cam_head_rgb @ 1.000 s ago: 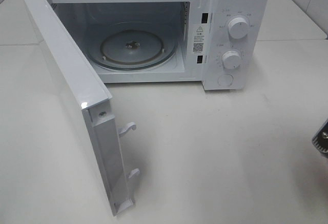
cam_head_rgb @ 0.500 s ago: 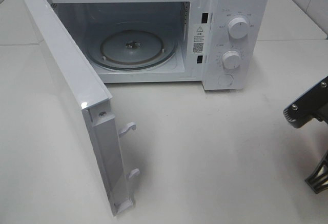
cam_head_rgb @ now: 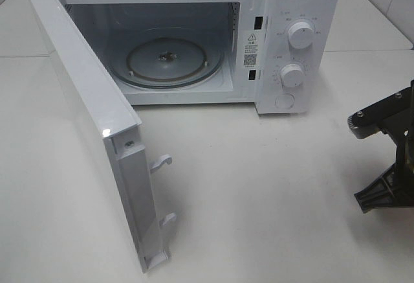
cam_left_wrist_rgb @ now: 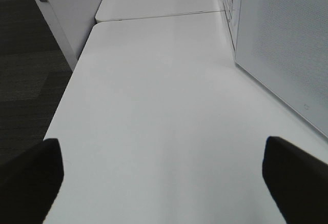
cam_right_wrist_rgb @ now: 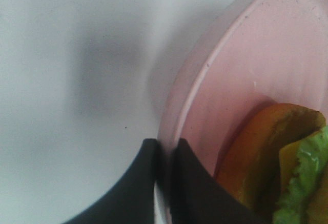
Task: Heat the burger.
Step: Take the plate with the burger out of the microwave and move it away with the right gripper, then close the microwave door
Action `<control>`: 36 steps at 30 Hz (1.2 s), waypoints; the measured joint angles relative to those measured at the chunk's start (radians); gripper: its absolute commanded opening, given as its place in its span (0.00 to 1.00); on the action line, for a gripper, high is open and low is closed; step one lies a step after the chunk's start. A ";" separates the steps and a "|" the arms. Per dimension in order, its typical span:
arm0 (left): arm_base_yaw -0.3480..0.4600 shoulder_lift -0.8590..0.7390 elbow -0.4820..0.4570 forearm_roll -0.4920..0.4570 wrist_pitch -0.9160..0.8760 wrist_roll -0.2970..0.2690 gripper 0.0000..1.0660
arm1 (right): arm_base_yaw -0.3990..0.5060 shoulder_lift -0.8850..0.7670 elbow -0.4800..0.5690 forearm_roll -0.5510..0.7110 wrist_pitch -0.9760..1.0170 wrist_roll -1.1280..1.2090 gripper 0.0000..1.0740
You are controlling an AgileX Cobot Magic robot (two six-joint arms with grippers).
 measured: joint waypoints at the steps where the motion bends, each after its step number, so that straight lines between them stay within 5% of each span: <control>1: 0.000 0.000 0.000 0.000 0.000 0.000 0.92 | 0.000 0.000 0.000 0.000 0.000 0.000 0.00; 25: 0.000 0.000 0.000 0.000 0.000 0.000 0.92 | -0.107 0.138 -0.004 -0.037 -0.134 0.070 0.06; 30: 0.000 0.000 0.000 0.000 0.000 0.000 0.92 | -0.107 0.138 -0.004 -0.016 -0.136 0.068 0.18; 36: 0.000 0.000 0.000 0.000 0.000 0.000 0.92 | -0.107 0.117 -0.022 0.074 -0.181 -0.015 0.45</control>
